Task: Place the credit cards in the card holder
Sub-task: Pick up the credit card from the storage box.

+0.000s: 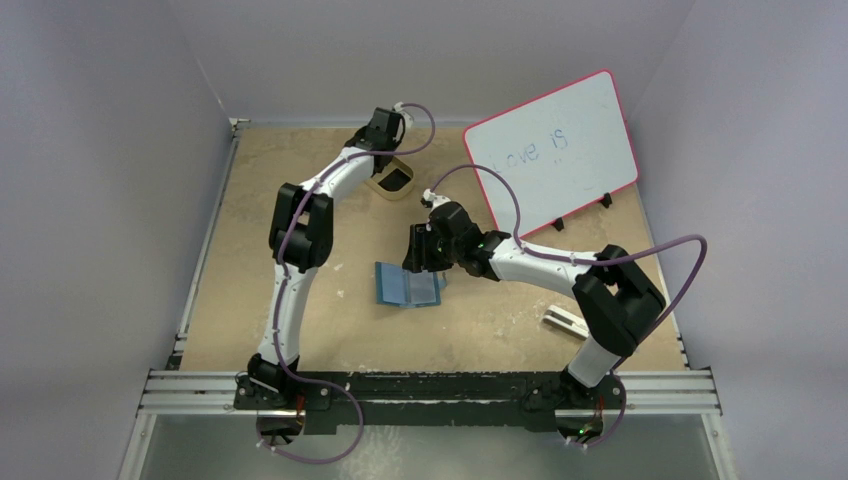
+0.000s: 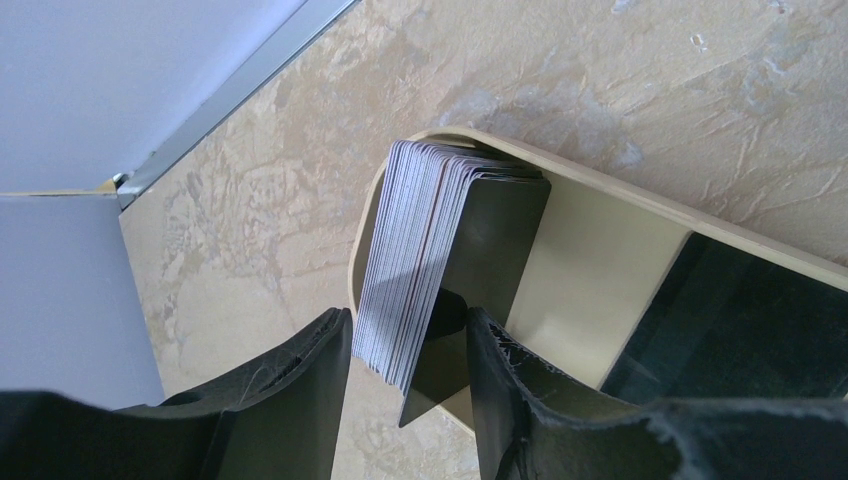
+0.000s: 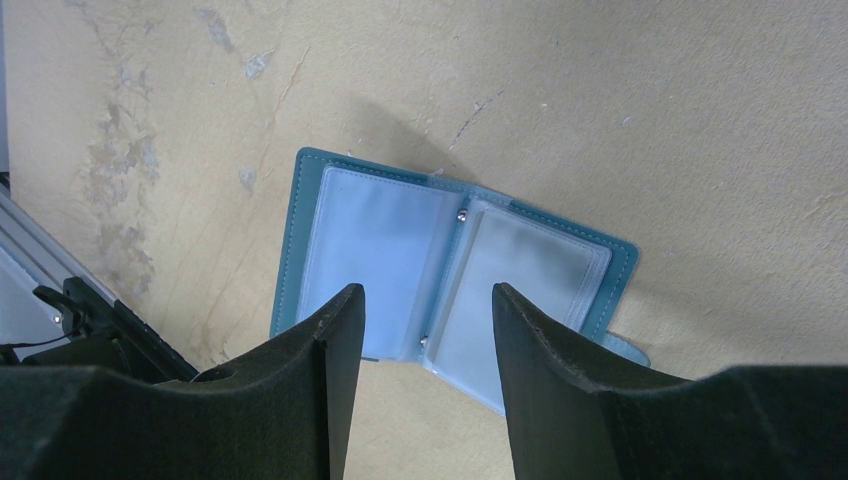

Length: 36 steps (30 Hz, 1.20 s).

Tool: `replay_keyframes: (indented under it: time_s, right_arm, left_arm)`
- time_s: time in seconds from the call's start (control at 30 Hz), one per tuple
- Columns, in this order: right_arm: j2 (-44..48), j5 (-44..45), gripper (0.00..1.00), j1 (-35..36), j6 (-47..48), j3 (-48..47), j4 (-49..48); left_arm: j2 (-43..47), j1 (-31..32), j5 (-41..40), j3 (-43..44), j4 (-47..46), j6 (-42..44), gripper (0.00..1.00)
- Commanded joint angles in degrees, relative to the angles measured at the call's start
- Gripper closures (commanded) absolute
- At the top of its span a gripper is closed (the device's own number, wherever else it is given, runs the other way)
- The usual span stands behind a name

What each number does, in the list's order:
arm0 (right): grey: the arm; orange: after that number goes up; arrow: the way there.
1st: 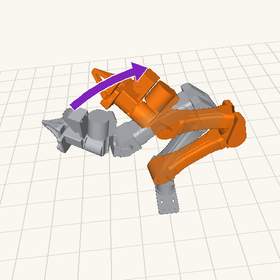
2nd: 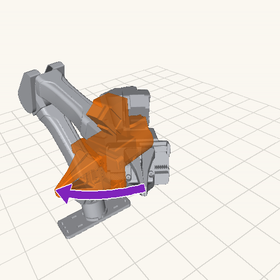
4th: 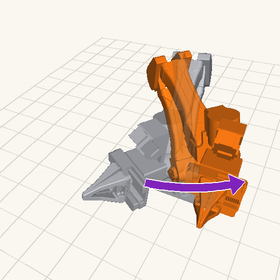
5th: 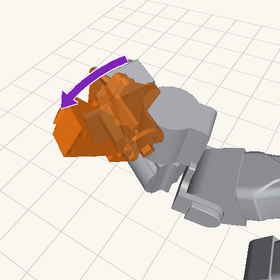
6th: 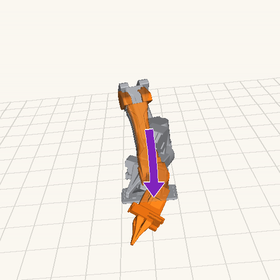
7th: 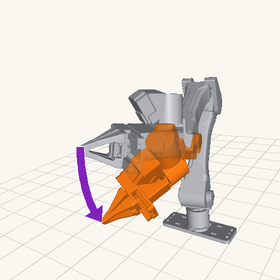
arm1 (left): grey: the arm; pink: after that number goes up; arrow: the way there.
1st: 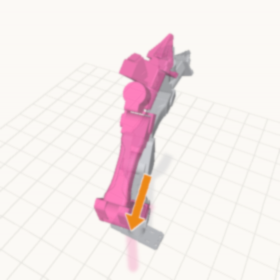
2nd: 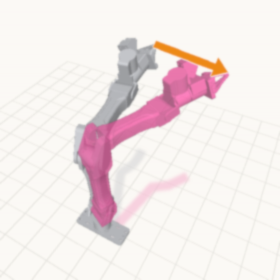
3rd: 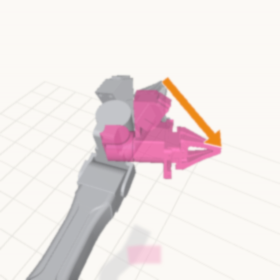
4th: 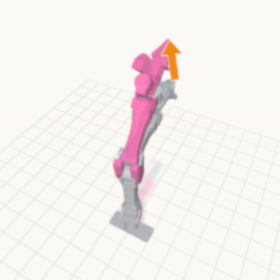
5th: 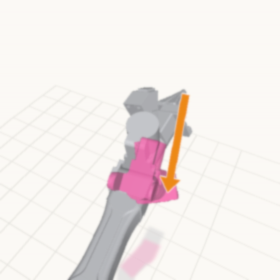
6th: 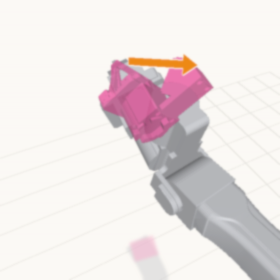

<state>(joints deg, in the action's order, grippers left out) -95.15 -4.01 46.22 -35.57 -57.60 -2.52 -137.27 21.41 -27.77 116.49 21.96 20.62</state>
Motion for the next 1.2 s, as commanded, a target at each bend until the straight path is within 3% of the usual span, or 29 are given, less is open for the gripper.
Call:
replay_keyframes:
  time_s: [0.0, 0.4, 0.63, 1.17]
  right_arm:
    - [1.78, 0.28, 0.48, 0.06, -0.14, 0.31, -1.52]
    - [1.90, 0.32, 0.48, 0.09, 0.03, -0.14, -1.13]
    - [2.10, 0.32, 0.48, 0.10, 0.05, -0.41, -0.79]
    - [6.63, -0.08, 0.48, -1.43, -1.13, 4.08, -2.94]
  left_arm:
    - [2.68, 0.18, -1.75, 2.44, -2.06, 0.91, 0.59]
    - [2.84, 0.42, -2.91, 1.62, -2.27, 1.54, 0.91]
    - [3.80, 0.70, -2.73, 1.82, -1.23, 0.87, 1.00]
    - [11.23, 2.15, 2.01, 0.77, 4.96, -11.70, 1.00]
